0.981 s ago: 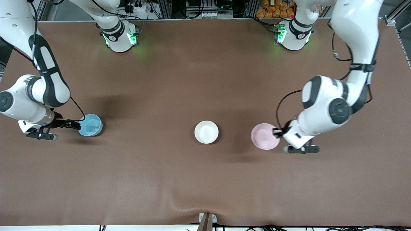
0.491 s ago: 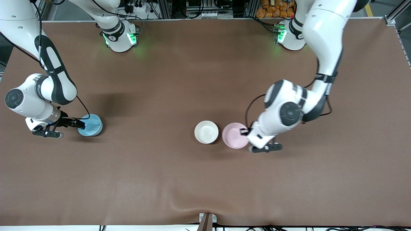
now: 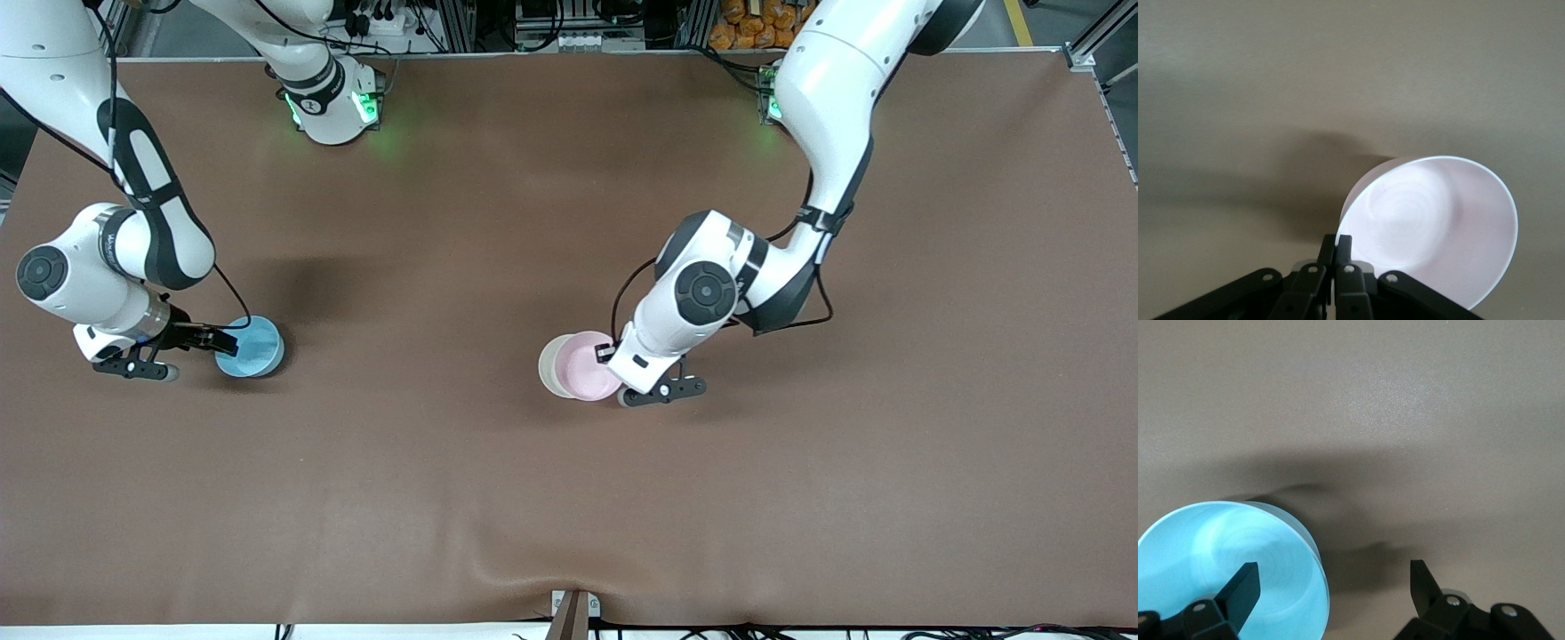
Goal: Stack pink and blue bowls on white bowl
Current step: 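Carry the pink bowl onto the white bowl with the left gripper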
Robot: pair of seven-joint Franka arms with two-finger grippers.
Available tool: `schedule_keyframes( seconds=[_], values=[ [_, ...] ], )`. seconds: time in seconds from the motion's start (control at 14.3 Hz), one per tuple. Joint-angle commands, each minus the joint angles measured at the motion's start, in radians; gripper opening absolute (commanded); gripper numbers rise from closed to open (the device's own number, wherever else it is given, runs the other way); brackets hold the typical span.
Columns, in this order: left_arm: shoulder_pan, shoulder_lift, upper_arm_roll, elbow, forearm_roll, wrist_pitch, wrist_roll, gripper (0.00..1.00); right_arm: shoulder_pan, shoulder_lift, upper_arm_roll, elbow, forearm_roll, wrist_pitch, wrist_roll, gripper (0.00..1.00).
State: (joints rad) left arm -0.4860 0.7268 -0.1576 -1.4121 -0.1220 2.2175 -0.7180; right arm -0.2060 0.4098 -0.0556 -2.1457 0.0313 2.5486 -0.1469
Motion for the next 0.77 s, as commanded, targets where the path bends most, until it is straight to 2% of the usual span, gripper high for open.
schedule_keyframes(
  seconds=[0.0,0.14,0.21,0.35,0.42,0.7],
  values=[
    [-0.017,0.043,0.007,0.036,-0.022,0.044,-0.017,0.00,-0.004,-0.011,0.000,-0.037,0.013,0.045,-0.029,1.00],
    [-0.040,0.045,0.009,0.032,-0.025,0.045,-0.021,0.00,-0.004,-0.005,0.000,-0.039,0.015,0.032,-0.023,0.97],
    [-0.049,0.043,0.009,0.032,-0.025,0.045,-0.023,0.00,-0.003,0.000,0.000,-0.037,0.015,0.015,-0.022,0.77],
    [-0.062,0.043,0.009,0.029,-0.027,0.056,-0.026,0.00,-0.003,0.000,0.000,-0.033,0.022,-0.056,-0.011,0.14],
    [-0.063,0.043,0.009,0.025,-0.025,0.056,-0.026,0.00,-0.001,0.000,0.000,-0.028,0.033,-0.080,-0.003,0.00],
    [-0.056,0.043,0.010,0.007,-0.021,0.056,-0.012,0.00,0.002,-0.002,0.000,-0.019,0.065,-0.085,-0.002,0.00]
  ],
)
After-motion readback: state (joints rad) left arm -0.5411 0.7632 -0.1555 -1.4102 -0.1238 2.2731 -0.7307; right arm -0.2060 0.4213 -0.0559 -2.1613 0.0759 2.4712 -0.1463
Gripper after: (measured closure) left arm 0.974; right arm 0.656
